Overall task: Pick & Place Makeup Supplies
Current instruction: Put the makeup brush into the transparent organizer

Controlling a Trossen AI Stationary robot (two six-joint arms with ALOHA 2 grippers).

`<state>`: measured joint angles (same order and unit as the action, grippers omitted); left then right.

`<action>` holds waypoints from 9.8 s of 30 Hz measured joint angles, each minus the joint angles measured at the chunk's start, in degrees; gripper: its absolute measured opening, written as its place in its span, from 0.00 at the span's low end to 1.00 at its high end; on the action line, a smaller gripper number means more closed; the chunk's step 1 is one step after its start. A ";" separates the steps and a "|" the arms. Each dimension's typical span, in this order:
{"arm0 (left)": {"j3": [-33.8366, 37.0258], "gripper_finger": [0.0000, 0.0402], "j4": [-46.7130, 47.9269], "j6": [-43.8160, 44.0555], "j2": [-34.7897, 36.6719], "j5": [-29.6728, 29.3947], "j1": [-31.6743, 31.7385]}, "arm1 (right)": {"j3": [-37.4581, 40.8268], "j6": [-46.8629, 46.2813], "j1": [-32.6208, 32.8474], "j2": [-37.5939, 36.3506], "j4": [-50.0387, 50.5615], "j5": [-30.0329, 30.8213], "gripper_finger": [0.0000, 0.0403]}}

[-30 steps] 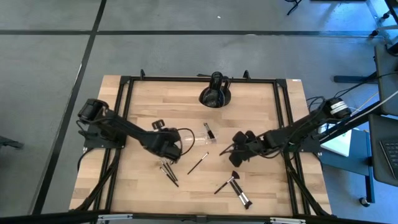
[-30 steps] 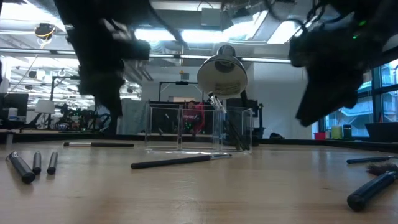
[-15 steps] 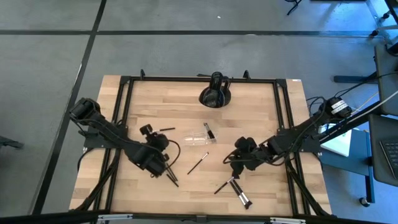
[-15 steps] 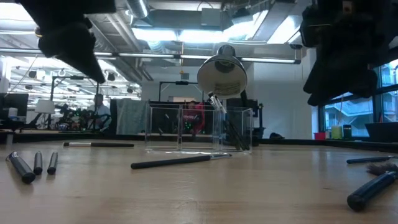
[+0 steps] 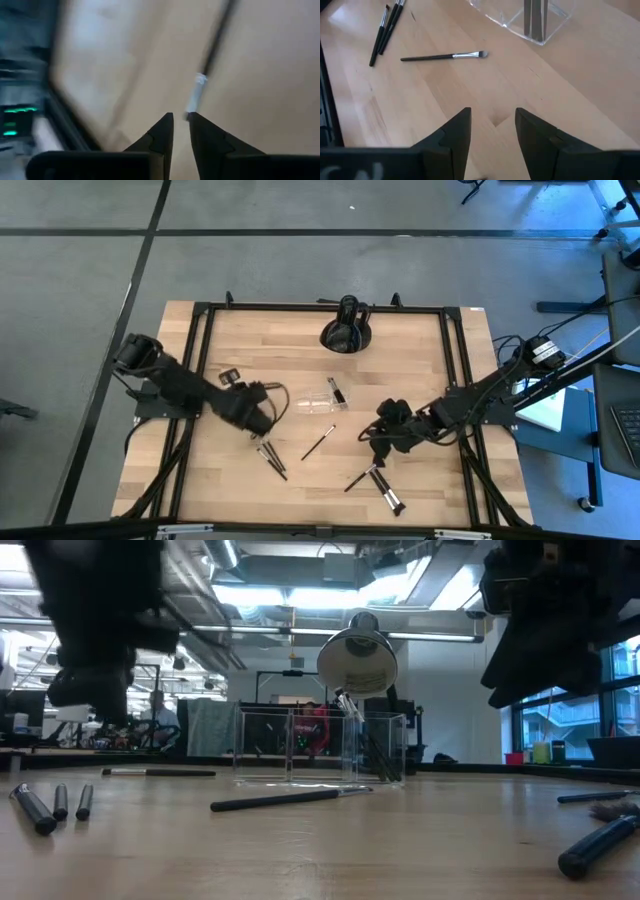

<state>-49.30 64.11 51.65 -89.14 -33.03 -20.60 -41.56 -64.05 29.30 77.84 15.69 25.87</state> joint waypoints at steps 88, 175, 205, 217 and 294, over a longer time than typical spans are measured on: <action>28.15 0.34 -42.42 -33.56 25.03 20.72 25.96 | 0.04 5.60 -2.79 0.04 0.43 -2.98 0.38; 3.73 0.07 -36.58 -8.17 21.51 31.09 10.07 | -51.97 109.75 -9.18 47.78 -19.95 26.06 0.42; 3.70 0.23 -39.94 -14.08 21.91 27.74 10.07 | -51.98 94.23 -10.35 47.26 -11.35 26.31 0.11; 3.65 0.41 -44.88 -29.10 34.01 12.69 4.05 | -51.95 72.11 -11.91 42.11 -2.15 15.97 0.10; 19.23 0.22 -18.01 6.58 8.21 8.96 29.70 | -18.41 37.59 -12.70 12.70 -9.79 -6.08 0.22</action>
<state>-30.06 46.10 58.23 -80.94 -24.06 9.10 -59.97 -26.46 16.60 90.54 5.91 19.79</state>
